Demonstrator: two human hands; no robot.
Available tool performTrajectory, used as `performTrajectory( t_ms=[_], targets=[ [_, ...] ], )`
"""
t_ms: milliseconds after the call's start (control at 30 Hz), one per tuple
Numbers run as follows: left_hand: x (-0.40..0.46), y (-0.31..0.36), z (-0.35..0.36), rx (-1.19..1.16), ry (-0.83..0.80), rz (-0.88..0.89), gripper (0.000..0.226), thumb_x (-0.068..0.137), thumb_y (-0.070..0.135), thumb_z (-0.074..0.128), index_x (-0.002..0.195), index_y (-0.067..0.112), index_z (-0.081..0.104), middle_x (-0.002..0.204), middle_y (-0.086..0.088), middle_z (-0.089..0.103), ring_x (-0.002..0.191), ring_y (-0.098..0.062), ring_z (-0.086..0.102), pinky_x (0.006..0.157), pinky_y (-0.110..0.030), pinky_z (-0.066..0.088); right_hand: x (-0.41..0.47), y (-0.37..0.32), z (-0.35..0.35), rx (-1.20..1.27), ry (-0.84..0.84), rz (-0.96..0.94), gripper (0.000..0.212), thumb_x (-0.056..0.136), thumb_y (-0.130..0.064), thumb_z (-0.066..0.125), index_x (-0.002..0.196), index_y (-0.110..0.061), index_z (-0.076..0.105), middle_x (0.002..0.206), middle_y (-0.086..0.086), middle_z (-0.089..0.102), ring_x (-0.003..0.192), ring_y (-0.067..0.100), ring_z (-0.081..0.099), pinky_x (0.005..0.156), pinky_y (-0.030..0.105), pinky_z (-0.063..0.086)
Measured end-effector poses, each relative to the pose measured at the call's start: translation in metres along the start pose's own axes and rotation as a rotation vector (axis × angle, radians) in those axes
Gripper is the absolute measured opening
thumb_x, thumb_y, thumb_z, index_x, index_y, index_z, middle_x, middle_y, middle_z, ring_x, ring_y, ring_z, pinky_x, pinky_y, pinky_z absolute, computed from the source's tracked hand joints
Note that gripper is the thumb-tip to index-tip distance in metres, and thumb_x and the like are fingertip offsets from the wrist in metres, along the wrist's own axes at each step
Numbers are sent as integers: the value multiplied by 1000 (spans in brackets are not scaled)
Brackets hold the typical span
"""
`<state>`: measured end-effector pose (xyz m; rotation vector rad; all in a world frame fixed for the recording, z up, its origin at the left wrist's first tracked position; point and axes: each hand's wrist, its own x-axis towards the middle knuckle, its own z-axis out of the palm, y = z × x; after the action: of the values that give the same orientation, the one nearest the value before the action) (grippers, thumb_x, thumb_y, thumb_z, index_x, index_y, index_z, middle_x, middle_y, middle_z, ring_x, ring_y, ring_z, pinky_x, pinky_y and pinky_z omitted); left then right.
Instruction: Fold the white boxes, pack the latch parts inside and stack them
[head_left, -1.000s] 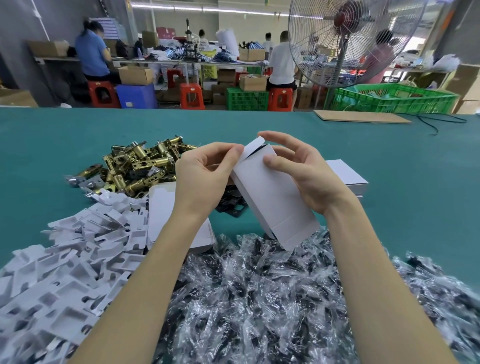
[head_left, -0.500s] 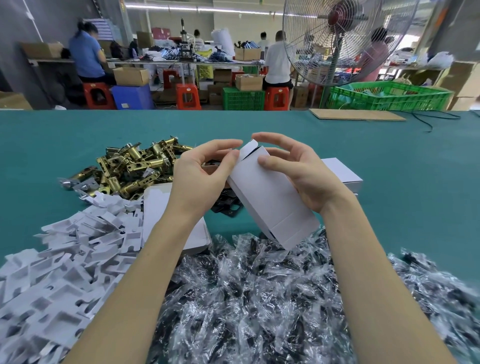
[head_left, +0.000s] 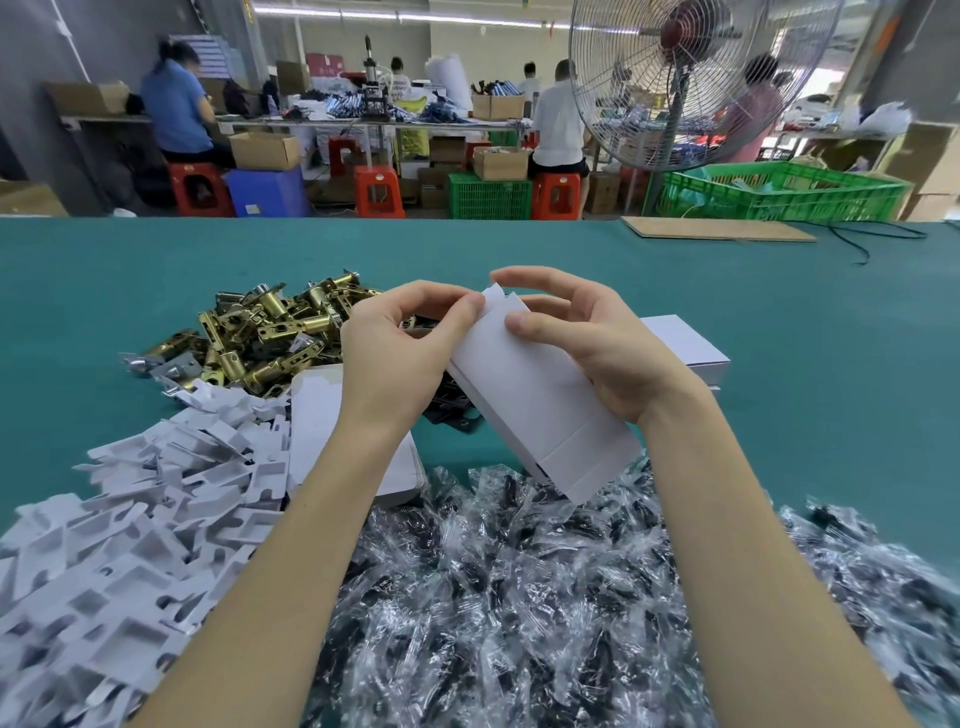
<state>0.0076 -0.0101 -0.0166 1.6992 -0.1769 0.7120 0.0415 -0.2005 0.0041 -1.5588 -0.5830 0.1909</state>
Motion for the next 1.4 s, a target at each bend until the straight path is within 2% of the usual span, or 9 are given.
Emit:
performTrajectory(
  t_ms=[100,367,567,733,867,1100,1200,1333,1400],
  targets=[
    [-2,0,4,-17,34,-7,8,87,28,79,81,33,79,79,13,76,76,-3,69,69,-20,52,0,-2,0,-26,7,2,33,96,-19,71,128,-27,69,112,0,77,94,16,72,79,30,57],
    [-2,6,6,-179,3,-160,11,86,29,81,75,31,80,79,9,76,72,-6,67,73,-39,58,-2,-7,-1,-32,-8,-15,31,97,-16,69,127,-22,69,111,1,77,94,16,72,78,28,58],
    [-1,9,5,-236,-5,-217,11,85,30,82,74,29,81,80,6,76,77,-11,67,77,-40,57,-2,-8,1,-37,-19,-12,31,98,-17,68,129,-21,68,111,0,77,95,14,72,77,26,57],
    [-2,8,4,-210,-16,-197,10,85,32,82,75,29,80,79,7,76,74,-9,67,73,-37,57,-2,-8,0,-61,-22,-3,31,98,-16,67,129,-21,67,112,1,77,96,15,72,80,28,57],
    [-1,5,4,-159,15,-123,10,84,33,82,74,32,79,78,8,76,69,-6,67,65,-26,53,-1,-10,3,-102,-30,-11,32,100,-13,65,131,-21,65,114,4,76,97,16,71,82,30,58],
    [0,2,3,-130,31,-130,16,84,27,83,69,30,77,76,10,75,67,-2,65,63,-17,50,0,-9,6,-154,-20,4,30,100,-17,66,129,-26,67,112,2,77,95,16,71,83,31,58],
    [1,4,1,-108,5,-119,18,86,26,81,69,29,76,76,10,75,68,-2,65,64,-18,51,0,-9,5,-140,-10,3,30,99,-16,67,127,-26,68,111,-1,77,95,15,72,81,29,57],
    [2,5,0,-93,-35,-156,18,87,27,80,70,27,74,75,10,73,69,-5,64,68,-29,55,0,-10,5,-133,-1,-6,30,98,-14,68,126,-25,69,113,-1,77,96,13,72,83,29,58],
    [2,4,2,-48,-2,-147,16,87,26,80,73,25,73,73,11,72,69,-4,64,66,-25,53,1,-10,8,-178,9,-12,29,99,-12,66,125,-25,69,112,0,77,95,13,71,86,32,58]
  ],
)
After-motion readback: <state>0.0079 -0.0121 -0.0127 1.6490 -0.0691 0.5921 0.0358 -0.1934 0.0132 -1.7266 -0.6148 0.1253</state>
